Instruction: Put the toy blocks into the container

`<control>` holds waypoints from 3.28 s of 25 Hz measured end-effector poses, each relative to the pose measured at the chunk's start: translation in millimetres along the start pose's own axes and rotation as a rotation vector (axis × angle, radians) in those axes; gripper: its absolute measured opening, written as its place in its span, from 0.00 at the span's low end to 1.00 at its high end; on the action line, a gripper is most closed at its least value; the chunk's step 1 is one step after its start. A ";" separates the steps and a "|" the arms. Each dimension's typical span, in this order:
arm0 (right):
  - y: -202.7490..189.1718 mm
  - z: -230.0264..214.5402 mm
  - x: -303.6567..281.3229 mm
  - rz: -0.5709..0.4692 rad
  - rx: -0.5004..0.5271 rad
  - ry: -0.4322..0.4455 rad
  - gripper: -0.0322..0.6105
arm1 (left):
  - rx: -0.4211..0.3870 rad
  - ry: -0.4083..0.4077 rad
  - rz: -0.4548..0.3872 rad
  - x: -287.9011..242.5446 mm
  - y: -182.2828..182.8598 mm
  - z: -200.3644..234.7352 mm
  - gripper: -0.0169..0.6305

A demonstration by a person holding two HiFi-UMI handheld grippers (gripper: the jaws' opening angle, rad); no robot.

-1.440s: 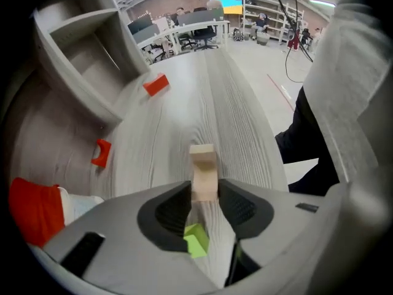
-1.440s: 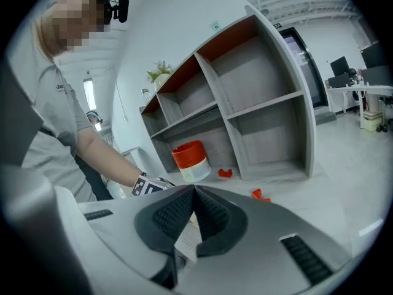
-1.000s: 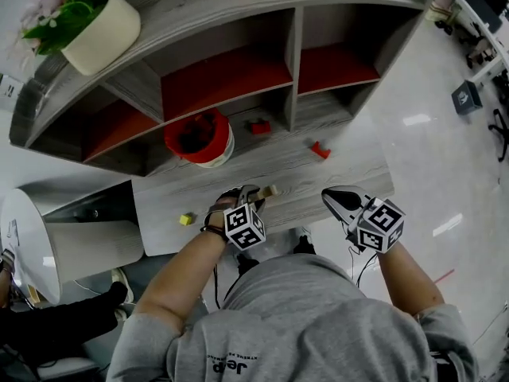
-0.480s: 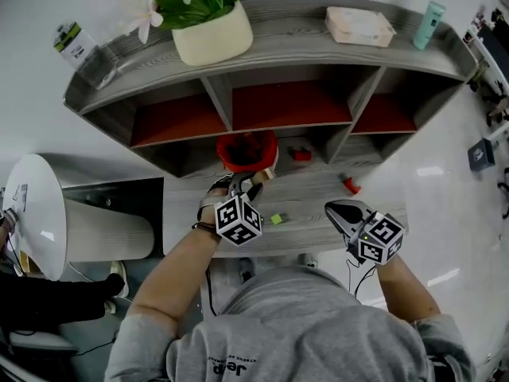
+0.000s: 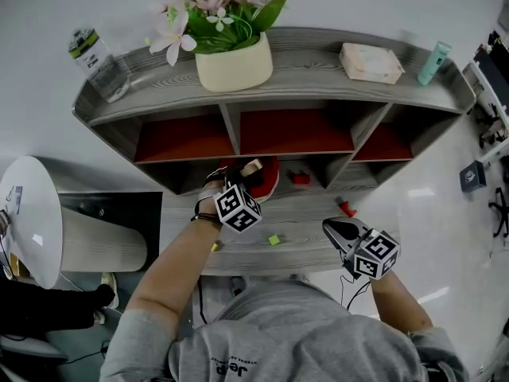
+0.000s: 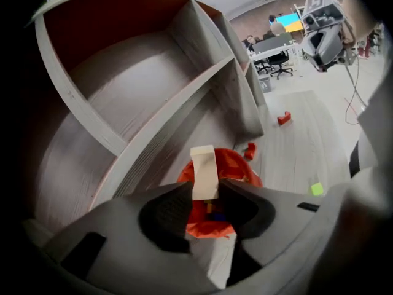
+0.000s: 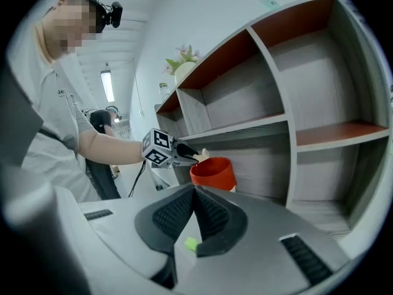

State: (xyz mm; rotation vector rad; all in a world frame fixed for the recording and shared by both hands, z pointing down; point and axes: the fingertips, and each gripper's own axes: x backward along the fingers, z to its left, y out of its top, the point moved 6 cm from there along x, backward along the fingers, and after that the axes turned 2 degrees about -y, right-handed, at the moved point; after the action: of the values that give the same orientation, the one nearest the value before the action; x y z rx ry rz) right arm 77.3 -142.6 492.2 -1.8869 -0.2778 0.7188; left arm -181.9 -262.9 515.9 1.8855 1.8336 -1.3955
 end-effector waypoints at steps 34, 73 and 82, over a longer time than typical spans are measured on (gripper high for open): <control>18.9 56.5 -69.3 0.062 0.058 0.171 0.08 | 0.732 -0.049 -0.026 103.7 -229.8 -110.6 0.12; 12.3 28.7 7.1 -0.033 0.015 0.001 0.08 | 0.588 -0.103 -0.237 58.2 -74.9 -21.8 0.27; 8.7 6.7 44.0 -0.065 -0.022 -0.078 0.08 | 0.529 -0.078 -0.209 19.0 -26.1 17.4 0.27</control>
State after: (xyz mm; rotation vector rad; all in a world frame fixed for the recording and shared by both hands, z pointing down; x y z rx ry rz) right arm 107.0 -119.3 467.2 -1.8644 -0.3965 0.7486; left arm -216.2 -255.3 505.5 1.8460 1.7899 -2.1686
